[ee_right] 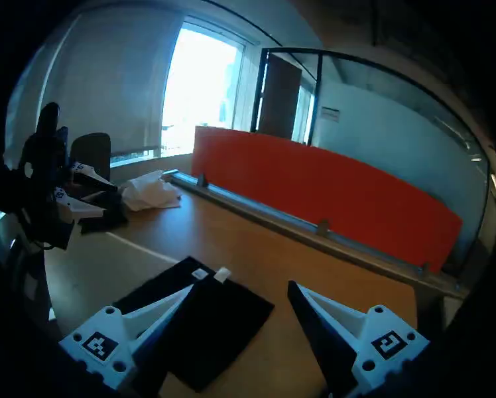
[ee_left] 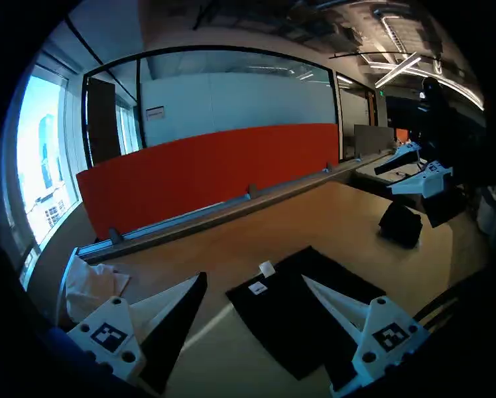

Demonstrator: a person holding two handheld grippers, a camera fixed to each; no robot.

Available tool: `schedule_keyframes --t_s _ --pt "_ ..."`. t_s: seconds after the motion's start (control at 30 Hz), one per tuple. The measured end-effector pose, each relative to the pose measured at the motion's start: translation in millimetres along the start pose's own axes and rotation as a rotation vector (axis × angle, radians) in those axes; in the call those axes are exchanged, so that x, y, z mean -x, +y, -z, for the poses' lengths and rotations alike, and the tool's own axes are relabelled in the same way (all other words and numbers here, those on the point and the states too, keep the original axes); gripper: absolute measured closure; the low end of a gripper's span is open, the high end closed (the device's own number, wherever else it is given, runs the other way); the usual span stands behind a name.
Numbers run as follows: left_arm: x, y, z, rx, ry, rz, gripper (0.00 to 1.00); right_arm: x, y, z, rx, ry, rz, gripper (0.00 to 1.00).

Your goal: Fold towel

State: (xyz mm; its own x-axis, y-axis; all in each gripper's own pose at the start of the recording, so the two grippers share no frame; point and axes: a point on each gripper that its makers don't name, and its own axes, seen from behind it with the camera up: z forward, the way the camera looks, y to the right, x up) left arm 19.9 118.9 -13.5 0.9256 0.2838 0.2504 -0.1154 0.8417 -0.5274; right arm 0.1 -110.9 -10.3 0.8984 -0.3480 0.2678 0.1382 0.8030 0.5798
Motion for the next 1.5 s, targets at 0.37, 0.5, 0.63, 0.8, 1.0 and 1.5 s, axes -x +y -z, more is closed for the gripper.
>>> schedule_keyframes --t_s 0.37,0.5,0.63,0.8,1.0,1.5 --pt "59 22.8 -15.1 0.026 -0.080 -0.002 0.05 53 -14 -16.3 -0.014 -0.055 -0.035 0.00" --pt "79 29.0 -21.0 0.035 -0.110 -0.008 0.05 73 -20 -20.7 -0.021 -0.075 -0.039 0.00" --pt "99 34.9 -26.7 0.043 -0.142 -0.015 0.05 94 -25 -24.8 -0.028 -0.101 -0.042 0.00" --pt "123 41.1 -32.6 0.054 -0.181 -0.010 0.05 119 -30 -30.1 -0.032 -0.133 -0.049 0.00" --pt "150 46.5 -36.5 0.061 -0.227 0.007 0.05 149 -35 -36.7 -0.038 -0.180 -0.051 0.00" --pt "207 66.8 -37.1 0.110 -0.345 0.021 0.05 220 -59 -41.9 -0.091 -0.309 -0.040 0.00"
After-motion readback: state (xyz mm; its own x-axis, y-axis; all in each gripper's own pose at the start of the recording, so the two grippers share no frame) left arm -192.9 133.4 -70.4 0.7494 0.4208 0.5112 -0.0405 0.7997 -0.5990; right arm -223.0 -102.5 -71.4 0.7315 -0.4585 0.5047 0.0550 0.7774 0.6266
